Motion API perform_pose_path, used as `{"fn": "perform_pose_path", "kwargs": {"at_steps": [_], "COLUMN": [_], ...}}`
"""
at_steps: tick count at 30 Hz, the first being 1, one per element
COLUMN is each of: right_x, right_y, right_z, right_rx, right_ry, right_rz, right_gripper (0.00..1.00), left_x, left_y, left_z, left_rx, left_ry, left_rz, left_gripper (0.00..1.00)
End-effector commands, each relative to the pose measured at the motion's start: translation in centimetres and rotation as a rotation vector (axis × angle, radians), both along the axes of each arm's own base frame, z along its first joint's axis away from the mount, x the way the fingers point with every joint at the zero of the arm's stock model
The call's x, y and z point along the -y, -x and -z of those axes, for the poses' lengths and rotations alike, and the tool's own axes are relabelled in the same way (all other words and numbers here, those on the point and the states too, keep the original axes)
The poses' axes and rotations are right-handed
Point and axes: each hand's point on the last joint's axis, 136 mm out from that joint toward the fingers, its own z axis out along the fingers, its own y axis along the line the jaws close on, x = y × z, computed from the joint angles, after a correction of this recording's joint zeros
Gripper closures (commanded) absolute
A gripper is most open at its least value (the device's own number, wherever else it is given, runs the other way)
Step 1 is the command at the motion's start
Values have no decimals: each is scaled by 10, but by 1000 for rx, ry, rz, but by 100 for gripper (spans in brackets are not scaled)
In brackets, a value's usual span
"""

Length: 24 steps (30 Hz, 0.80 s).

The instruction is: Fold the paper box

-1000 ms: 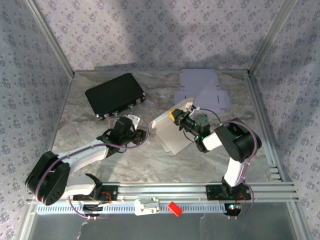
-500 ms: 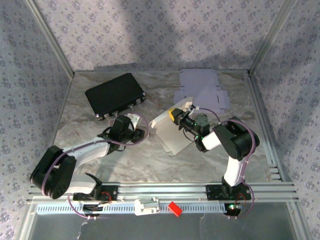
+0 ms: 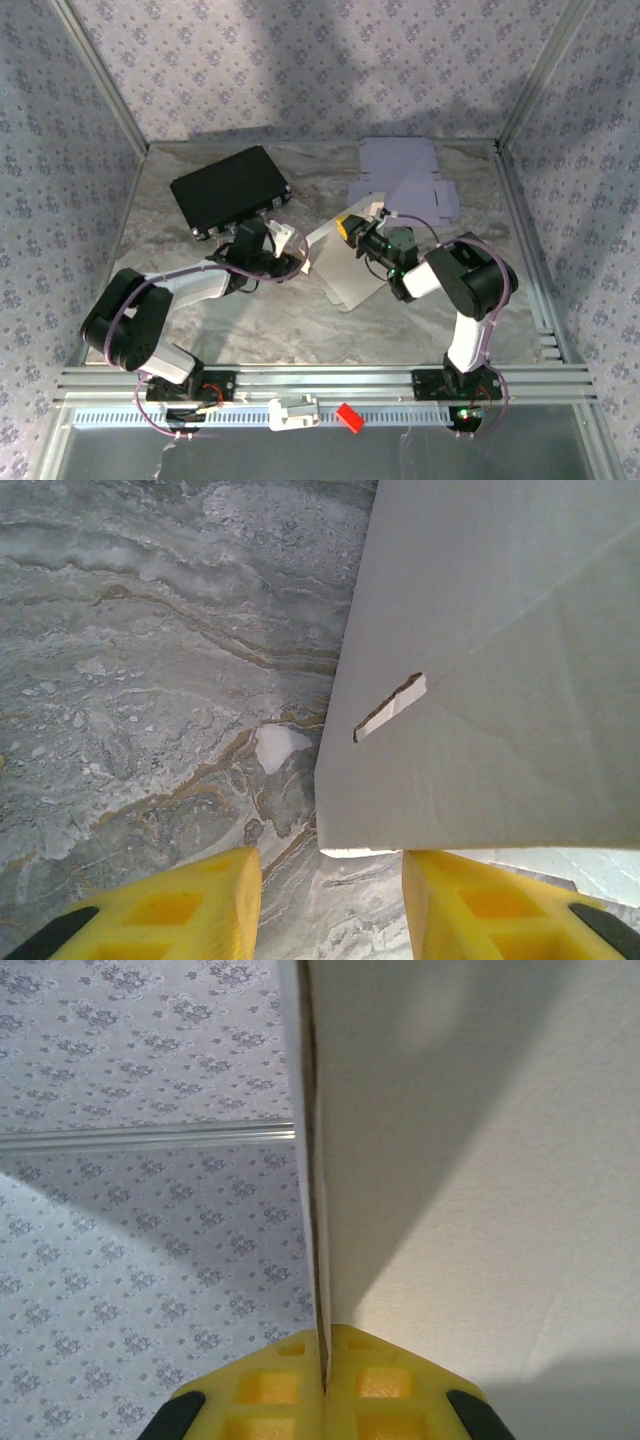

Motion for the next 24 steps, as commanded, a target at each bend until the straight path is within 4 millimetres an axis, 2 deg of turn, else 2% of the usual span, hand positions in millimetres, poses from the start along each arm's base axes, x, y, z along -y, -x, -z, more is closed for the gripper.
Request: {"fn": "perform_pose_path", "kwargs": {"at_steps": [1,11,24], "right_x": [-5,-10,-14], "right_y": [1,0,1], "right_z": [24,26,24], "right_rx": [-79,-76,-76], "right_ry": [31,33,19], "right_rz": [-14,-17,-20], "right_gripper": [100,100,100], "left_x": [20,26,23], "left_y": [-6,-9,-19], "left_z": [-19,-19,-13], "left_rx": [55,57,56], "left_ry": [53,74,55], "left_rz": [50,-35,-145], "left_gripper": [58,55,57]}}
